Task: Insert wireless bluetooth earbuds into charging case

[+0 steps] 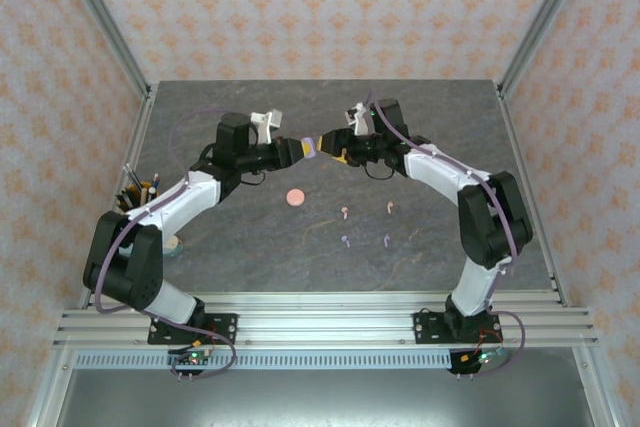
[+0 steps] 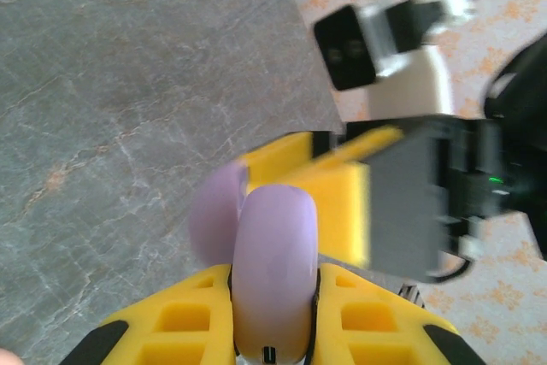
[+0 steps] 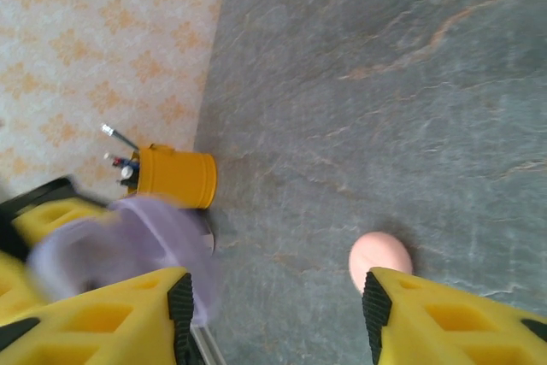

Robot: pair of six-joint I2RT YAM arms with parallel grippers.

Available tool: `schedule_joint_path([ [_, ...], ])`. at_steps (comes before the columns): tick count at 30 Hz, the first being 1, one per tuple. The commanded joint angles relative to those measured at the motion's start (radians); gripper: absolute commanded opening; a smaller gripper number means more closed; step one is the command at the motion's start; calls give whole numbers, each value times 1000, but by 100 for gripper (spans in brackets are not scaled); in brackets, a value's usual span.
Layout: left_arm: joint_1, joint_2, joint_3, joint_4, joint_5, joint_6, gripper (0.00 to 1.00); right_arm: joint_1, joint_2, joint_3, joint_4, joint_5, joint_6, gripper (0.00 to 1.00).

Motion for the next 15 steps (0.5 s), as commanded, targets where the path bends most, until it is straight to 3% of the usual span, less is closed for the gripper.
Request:
schedule_joint_path([
  [1, -6, -64, 38, 11, 45, 18, 0, -7, 46, -7, 45, 21, 23, 55],
  [7, -6, -65, 34, -23, 35, 48, 0, -37, -34, -48, 28, 15, 23, 54],
  [15, -6, -20, 42, 14, 78, 39, 0, -56, -192, -82, -27, -116, -59, 53],
])
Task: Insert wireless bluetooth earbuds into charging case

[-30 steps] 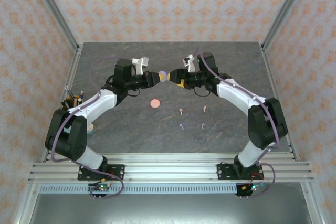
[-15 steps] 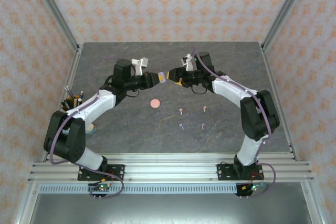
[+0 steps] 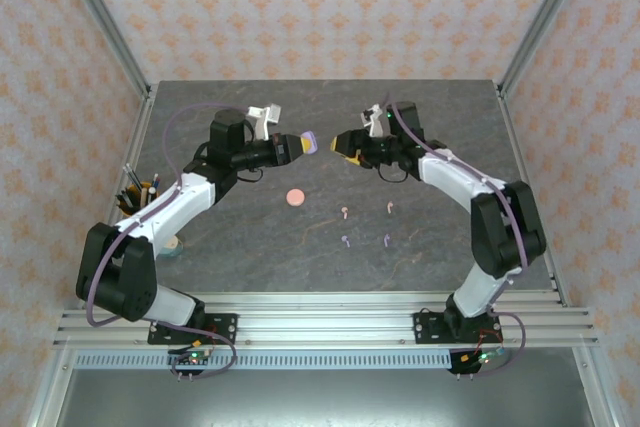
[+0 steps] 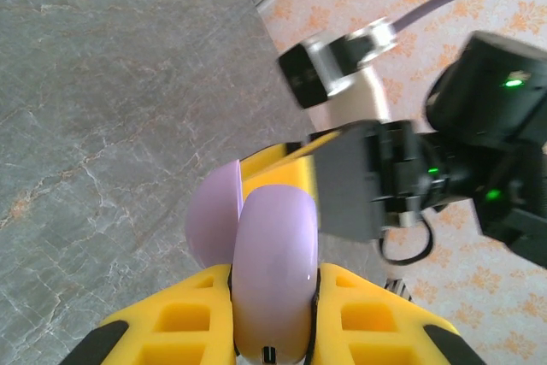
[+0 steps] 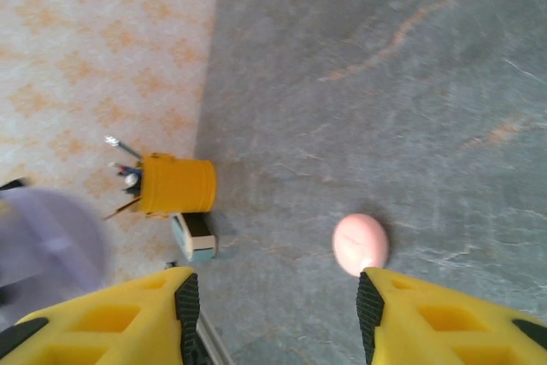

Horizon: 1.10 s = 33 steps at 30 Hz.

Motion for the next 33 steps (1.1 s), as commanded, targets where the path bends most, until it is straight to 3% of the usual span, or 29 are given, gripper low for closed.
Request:
schedule_joint_path([
  [1, -4, 32, 35, 23, 57, 15, 0, 3, -74, 7, -18, -91, -66, 54],
  [8, -4, 67, 74, 46, 109, -4, 0, 2, -72, 54, -40, -138, -81, 45],
  [33, -27, 68, 104, 67, 130, -31, 0, 37, 23, 116, 2, -123, -43, 36],
])
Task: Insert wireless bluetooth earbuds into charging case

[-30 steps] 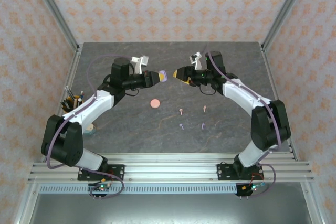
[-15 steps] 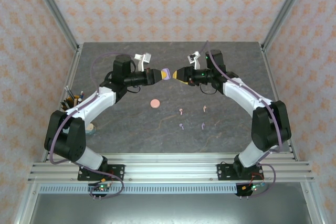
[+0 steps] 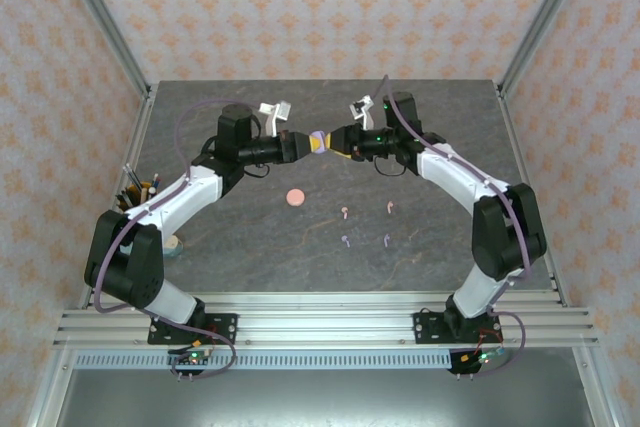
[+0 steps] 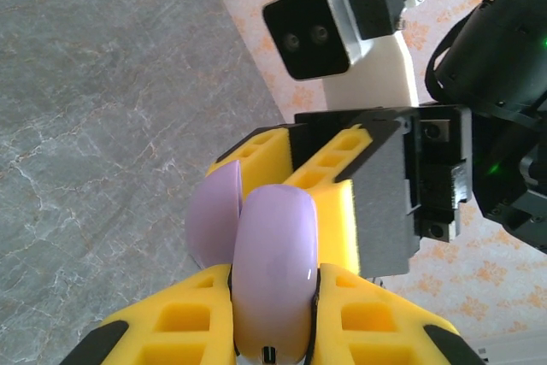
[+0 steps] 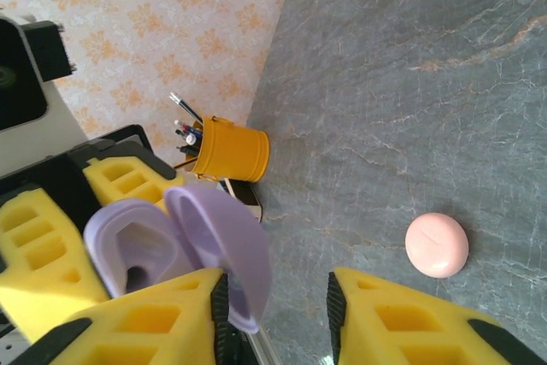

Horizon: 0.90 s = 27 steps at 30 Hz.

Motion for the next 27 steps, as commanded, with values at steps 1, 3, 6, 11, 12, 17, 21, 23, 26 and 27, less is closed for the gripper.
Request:
schedule_joint_path([
  [1, -9, 0, 49, 22, 32, -2, 0, 8, 12, 33, 38, -8, 4, 35],
  [3, -14, -1, 52, 14, 34, 4, 0, 8, 18, 33, 41, -5, 6, 33],
  [6, -20, 1, 53, 5, 37, 10, 0, 8, 26, 39, 43, -2, 9, 28],
  [11, -28, 2, 49, -1, 38, 18, 0, 8, 37, 44, 54, 2, 19, 20],
  [12, -29, 3, 49, -3, 38, 18, 0, 8, 40, 45, 55, -1, 21, 19],
  [17, -32, 11, 50, -4, 40, 21, 0, 8, 42, 50, 59, -8, 24, 5],
  [21, -33, 20, 50, -9, 32, 23, 6, 9, 36, 47, 59, -8, 28, 0],
  [23, -33, 20, 50, -19, 18, 27, 23, 9, 32, 48, 50, -3, 23, 0],
  [26, -31, 15, 57, -45, -7, 44, 51, 7, 29, 73, -40, 19, -36, 0],
  [27, -28, 12, 62, -58, -11, 52, 57, 6, 32, 86, -82, 26, -68, 0],
])
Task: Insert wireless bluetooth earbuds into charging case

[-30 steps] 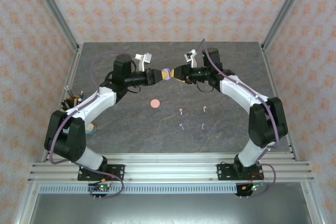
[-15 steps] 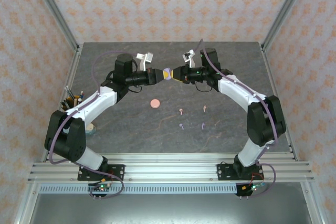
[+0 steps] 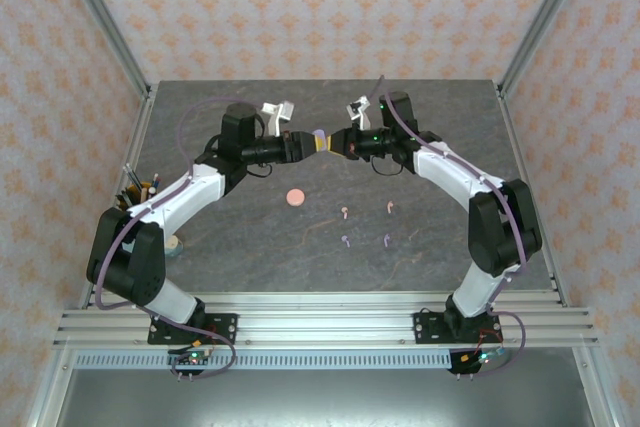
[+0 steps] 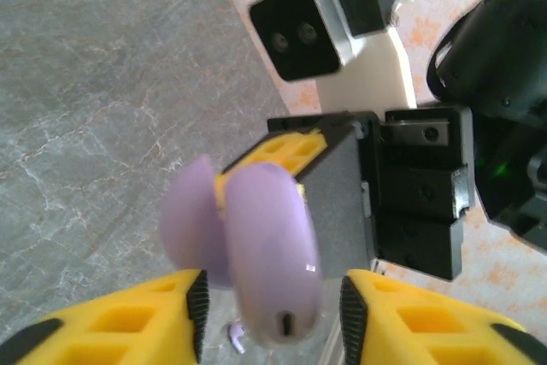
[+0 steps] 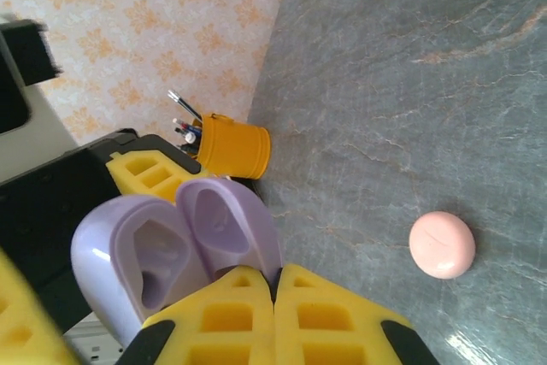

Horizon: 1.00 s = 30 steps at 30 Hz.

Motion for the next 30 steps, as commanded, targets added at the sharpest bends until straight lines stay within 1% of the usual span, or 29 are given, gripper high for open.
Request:
schedule_joint_path([
  [1, -5, -9, 47, -48, 11, 46, 64, 1, 4, 81, -125, 36, -114, 0],
  [2, 2, -15, 57, -76, 10, 69, 70, 2, 9, 105, -188, 48, -163, 0],
  [3, 8, -20, 68, -108, 12, 94, 74, 0, 14, 132, -252, 58, -209, 0],
  [5, 29, -40, 99, -209, 21, 160, 79, 2, 28, 198, -397, 76, -327, 0],
  [8, 64, -53, 163, -382, 50, 271, 81, 3, 31, 276, -564, 108, -478, 0],
  [12, 88, -9, 287, -647, 121, 436, 81, 11, 42, 359, -739, 169, -657, 0],
  [14, 88, 29, 347, -763, 166, 508, 81, 30, 41, 379, -785, 230, -710, 0],
  [17, 88, 77, 412, -890, 227, 587, 81, 72, 43, 407, -840, 326, -765, 0],
  [19, 87, 106, 447, -960, 258, 635, 80, 94, 48, 418, -861, 364, -785, 0],
  [23, 80, 160, 497, -1090, 282, 724, 77, 121, 50, 437, -883, 375, -803, 0],
  [30, 63, 195, 487, -1117, 315, 758, 70, 130, 22, 433, -871, 353, -798, 0],
])
